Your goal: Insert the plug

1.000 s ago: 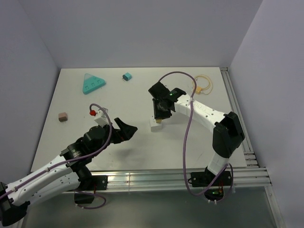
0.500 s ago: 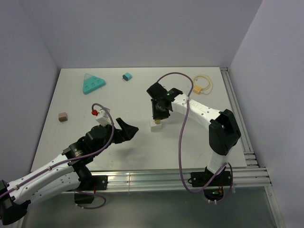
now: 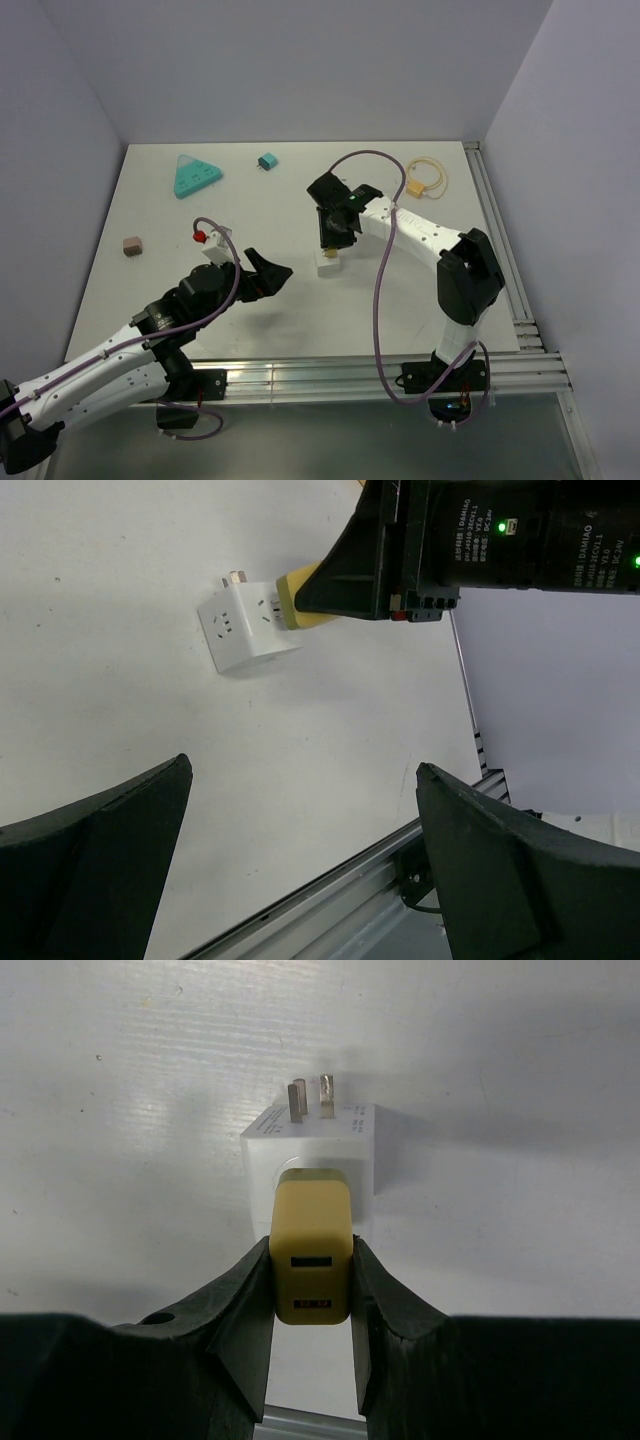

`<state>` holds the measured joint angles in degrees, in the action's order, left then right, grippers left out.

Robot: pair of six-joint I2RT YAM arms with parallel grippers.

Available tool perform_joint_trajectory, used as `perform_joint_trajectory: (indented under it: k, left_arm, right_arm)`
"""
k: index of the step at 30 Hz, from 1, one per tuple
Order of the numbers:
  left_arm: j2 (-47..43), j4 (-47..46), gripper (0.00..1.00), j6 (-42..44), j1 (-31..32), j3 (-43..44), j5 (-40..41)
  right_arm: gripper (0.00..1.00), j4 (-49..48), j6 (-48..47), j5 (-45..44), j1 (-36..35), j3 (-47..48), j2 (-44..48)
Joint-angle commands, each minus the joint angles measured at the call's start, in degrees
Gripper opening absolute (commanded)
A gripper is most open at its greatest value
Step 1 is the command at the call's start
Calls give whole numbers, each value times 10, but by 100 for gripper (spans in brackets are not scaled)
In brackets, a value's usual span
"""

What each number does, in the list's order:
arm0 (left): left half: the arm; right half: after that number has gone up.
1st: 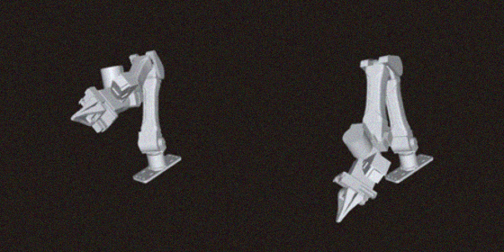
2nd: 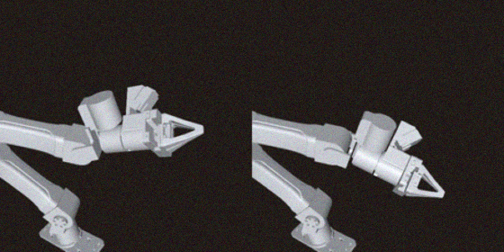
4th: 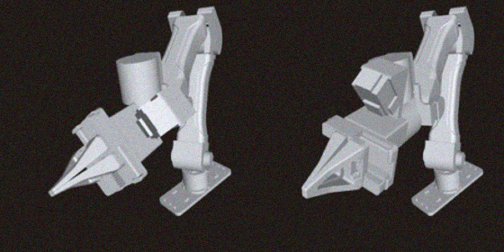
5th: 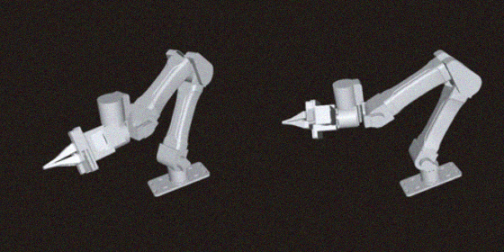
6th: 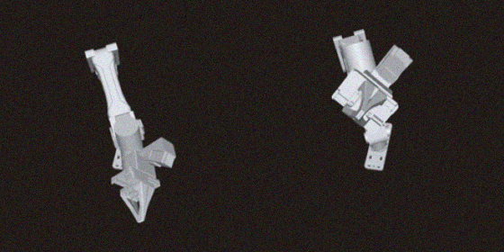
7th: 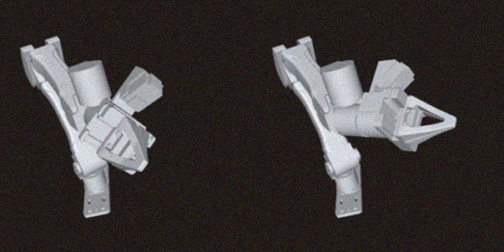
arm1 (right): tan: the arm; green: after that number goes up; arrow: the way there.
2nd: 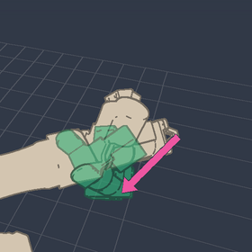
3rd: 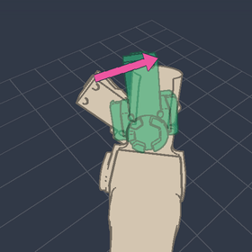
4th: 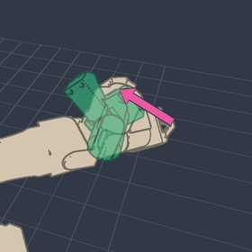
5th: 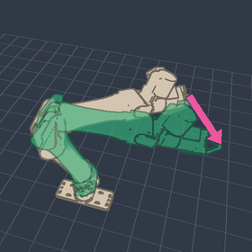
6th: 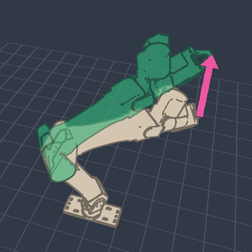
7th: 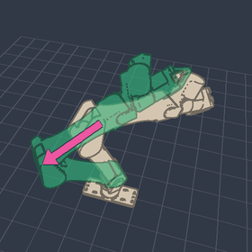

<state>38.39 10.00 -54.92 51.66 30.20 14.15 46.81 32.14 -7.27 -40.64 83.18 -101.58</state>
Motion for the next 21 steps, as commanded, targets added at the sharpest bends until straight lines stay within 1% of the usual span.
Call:
perform_joint_trajectory:
  k: [1, 6, 13, 18, 21]
  left_arm:
    - [-2, -28, 99, 12, -2, -5, -12]
    - [-1, -30, 99, 13, -1, -6, -14]
    - [8, -42, 100, 13, -2, -6, -25]
    - [19, -39, 99, 14, -2, 0, -32]
    - [13, -40, 99, 12, -1, -3, -29]
  right_arm:
    - [0, 0, 2, -26, -2, 18, -20]
    - [0, 15, -1, -38, -2, 17, -20]
    - [0, 18, -10, -20, -3, 8, -19]
    - [0, 37, -21, -22, -3, 38, -65]
    - [0, 62, -23, -38, -6, 63, -91]
